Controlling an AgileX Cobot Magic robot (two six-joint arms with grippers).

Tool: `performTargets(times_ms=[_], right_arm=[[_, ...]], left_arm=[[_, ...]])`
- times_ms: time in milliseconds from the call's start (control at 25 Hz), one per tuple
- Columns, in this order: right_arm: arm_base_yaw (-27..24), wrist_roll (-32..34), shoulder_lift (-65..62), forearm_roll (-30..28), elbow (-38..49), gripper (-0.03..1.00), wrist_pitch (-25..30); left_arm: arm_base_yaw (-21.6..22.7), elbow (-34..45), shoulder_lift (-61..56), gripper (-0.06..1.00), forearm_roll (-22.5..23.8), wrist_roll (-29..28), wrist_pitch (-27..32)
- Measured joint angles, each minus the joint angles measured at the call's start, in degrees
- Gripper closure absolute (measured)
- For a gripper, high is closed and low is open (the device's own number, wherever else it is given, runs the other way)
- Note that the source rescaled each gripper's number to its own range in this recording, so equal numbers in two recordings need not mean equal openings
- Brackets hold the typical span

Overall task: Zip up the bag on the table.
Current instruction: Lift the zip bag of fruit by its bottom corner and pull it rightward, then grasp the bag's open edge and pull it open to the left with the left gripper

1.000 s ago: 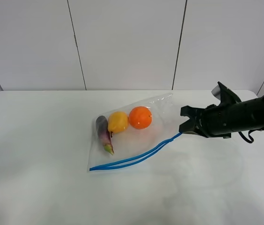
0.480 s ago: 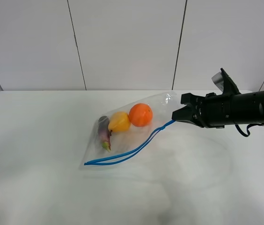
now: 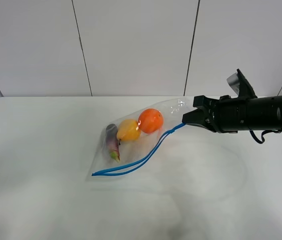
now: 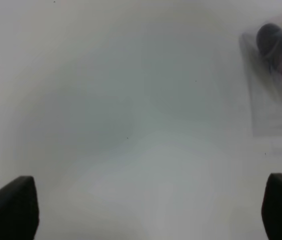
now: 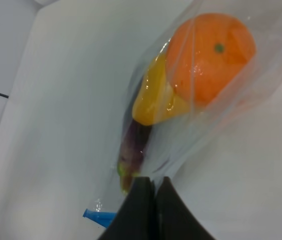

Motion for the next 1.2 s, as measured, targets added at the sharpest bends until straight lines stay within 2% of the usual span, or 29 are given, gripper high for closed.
performTargets(times_ms=[760,1200], right_arm=[[0.00,-6.51,0.00,4.22,0.00,0.97,1.97],[0.00,-7.05,0.00,4.54,0.00,0.97,2.17]], left_arm=[[0.00,0.00,0.00,-0.06,0.00,0.00,0.00],[0.00,0.00,0.00,-0.06,0.00,0.00,0.00]])
